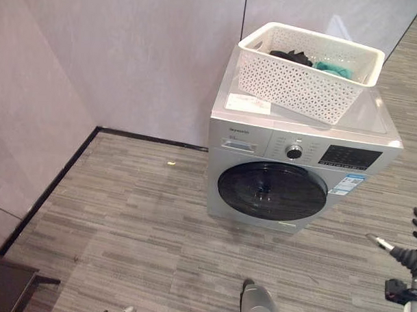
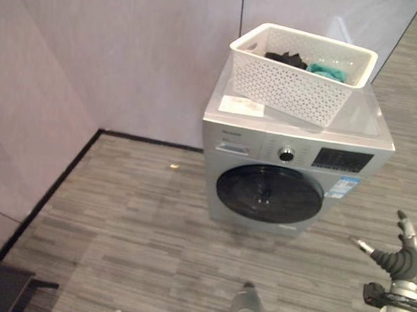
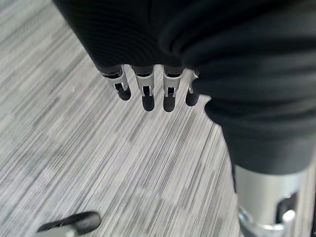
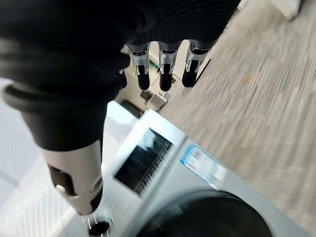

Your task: Grab the laundry basket,head to the washer,open it,put in the laundry and shut it.

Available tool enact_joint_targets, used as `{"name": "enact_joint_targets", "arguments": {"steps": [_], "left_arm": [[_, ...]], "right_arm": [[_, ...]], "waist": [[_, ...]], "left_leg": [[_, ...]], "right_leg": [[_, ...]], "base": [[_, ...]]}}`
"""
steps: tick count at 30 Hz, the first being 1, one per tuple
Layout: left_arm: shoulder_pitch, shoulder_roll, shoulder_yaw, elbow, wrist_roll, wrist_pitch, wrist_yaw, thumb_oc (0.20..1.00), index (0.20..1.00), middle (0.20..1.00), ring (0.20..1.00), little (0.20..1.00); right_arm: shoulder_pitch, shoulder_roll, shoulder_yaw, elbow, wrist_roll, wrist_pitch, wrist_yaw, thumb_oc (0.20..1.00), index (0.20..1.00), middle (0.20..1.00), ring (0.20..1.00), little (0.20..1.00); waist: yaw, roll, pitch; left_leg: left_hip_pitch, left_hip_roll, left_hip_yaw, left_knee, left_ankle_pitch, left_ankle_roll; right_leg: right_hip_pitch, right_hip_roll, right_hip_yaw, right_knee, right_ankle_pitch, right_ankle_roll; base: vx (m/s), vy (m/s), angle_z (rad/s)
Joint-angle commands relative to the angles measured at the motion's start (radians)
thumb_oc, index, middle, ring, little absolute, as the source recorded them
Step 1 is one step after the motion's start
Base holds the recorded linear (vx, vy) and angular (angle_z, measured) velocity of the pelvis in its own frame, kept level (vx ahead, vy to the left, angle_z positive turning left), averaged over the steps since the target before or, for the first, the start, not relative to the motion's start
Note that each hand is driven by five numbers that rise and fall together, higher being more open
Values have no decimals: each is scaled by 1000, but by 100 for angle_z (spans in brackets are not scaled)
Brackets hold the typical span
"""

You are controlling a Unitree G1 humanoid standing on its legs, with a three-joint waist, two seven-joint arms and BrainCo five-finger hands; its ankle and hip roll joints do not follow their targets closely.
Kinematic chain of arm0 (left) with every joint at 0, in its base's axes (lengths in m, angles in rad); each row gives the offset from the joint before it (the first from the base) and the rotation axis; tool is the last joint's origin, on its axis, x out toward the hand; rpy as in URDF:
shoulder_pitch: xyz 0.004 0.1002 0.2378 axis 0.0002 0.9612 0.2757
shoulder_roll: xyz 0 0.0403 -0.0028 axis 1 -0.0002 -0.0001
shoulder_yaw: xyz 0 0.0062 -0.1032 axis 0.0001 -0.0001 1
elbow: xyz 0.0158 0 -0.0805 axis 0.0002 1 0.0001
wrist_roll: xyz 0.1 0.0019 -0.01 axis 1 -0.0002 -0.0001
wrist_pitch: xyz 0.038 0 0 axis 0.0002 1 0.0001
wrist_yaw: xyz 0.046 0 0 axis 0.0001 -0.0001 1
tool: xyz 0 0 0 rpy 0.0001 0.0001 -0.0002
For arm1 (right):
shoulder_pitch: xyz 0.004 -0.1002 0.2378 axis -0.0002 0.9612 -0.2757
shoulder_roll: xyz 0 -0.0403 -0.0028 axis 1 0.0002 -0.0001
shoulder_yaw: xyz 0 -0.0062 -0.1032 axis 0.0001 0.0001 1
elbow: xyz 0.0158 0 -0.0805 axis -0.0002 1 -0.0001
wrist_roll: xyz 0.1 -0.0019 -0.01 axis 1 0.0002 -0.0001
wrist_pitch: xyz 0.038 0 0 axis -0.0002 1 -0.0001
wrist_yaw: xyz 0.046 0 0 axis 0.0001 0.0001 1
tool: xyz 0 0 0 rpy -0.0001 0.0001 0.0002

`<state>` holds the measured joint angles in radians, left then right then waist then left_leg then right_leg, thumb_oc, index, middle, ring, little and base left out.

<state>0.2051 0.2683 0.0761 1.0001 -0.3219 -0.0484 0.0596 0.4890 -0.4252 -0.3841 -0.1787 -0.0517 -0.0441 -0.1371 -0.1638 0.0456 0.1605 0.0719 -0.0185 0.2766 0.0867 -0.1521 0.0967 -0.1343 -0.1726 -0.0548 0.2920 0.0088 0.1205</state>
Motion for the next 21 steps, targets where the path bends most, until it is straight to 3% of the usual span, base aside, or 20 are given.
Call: {"name": "enact_joint_targets", "arguments": {"steps": [1, 6, 13, 16, 21], "left_arm": [[-41, 26, -10, -63, 50, -25, -12, 1000, 1000, 1000, 1000, 1000], [-44, 17, -9, -86, 23, -31, 7, 1000, 1000, 1000, 1000, 1000], [-40, 18, -73, -114, 60, -29, -9, 1000, 1000, 1000, 1000, 1000], [-55, 15, -111, -152, 50, -29, -15, 1000, 1000, 1000, 1000, 1000], [-71, 19, -148, -166, 50, -32, -22, 1000, 1000, 1000, 1000, 1000]], "right_arm": [[-33, -37, 41, -22, -166, 30, 56, 1000, 1000, 1000, 1000, 1000], [-113, -95, 177, 152, -303, 70, 61, 1000, 1000, 1000, 1000, 1000], [-178, -141, 228, 324, -354, 98, 45, 1000, 1000, 1000, 1000, 1000], [-280, -165, 246, 468, -340, 123, -16, 1000, 1000, 1000, 1000, 1000], [-400, -199, 261, 600, -297, 134, -84, 1000, 1000, 1000, 1000, 1000]], "waist": [[53, -32, -16], [107, -48, -23], [126, -49, -26], [141, -34, -20], [159, -13, 9]], "left_leg": [[91, 12, -112, -139, -5, -41], [57, 21, -73, -128, -1, -45], [41, 43, -116, -152, 38, -80], [11, 57, -157, -174, 72, -100], [-41, 62, -184, -174, 97, -116]], "right_leg": [[56, -33, 3, -146, -1, 23], [64, -60, -7, -287, 73, 43], [123, -53, -75, -335, 48, 38], [144, -45, -130, -361, 37, 29], [130, -40, -157, -377, 35, 22]], "base": [[-55, -89, -4], [-60, -107, -28], [35, -125, 14], [11, -143, 47], [-64, -88, 27]]}}
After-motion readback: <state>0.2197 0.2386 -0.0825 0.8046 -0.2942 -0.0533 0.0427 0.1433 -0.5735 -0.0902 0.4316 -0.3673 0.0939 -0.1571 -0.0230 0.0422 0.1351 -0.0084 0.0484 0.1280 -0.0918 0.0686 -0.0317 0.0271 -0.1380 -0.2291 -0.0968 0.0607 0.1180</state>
